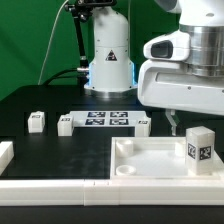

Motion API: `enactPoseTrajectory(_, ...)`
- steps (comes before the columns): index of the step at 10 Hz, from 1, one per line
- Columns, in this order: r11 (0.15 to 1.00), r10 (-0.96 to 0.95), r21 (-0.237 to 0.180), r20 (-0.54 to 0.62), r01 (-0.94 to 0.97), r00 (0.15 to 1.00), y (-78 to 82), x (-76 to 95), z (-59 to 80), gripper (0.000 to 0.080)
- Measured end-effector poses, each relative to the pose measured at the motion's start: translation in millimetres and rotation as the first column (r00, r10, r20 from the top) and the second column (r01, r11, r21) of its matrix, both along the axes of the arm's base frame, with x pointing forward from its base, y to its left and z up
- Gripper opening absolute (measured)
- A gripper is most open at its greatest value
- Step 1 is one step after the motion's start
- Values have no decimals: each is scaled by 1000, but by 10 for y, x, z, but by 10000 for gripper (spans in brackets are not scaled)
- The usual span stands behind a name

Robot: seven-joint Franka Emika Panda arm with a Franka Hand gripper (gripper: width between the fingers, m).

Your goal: Assemble one leg

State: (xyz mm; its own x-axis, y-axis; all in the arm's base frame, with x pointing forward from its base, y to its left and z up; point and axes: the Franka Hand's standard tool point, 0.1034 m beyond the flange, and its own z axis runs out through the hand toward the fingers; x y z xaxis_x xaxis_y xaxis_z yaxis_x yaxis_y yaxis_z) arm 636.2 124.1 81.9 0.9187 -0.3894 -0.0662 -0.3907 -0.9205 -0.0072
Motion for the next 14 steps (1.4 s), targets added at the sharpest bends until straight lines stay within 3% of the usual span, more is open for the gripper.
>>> enactPoseTrajectory(4, 926, 378, 19, 17, -378, 926, -75, 14, -3, 649)
enactPoseTrajectory(9, 890, 454, 26, 19, -454, 891, -59, 4, -5, 649)
enactPoseTrajectory(10, 890, 454, 26, 19, -454, 891, -59, 4, -5, 510)
enactPoseTrajectory(11, 898, 439, 26, 19, -439, 899, -57, 3, -5, 510)
enactPoseTrajectory(12, 905, 425, 26, 18, -426, 905, -55, 3, -5, 359)
enactPoseTrajectory(13, 924, 381, 27, 16, -382, 924, -47, 2, -5, 290)
enactPoseTrajectory(14, 962, 271, 25, 10, -272, 962, -42, 1, -5, 290)
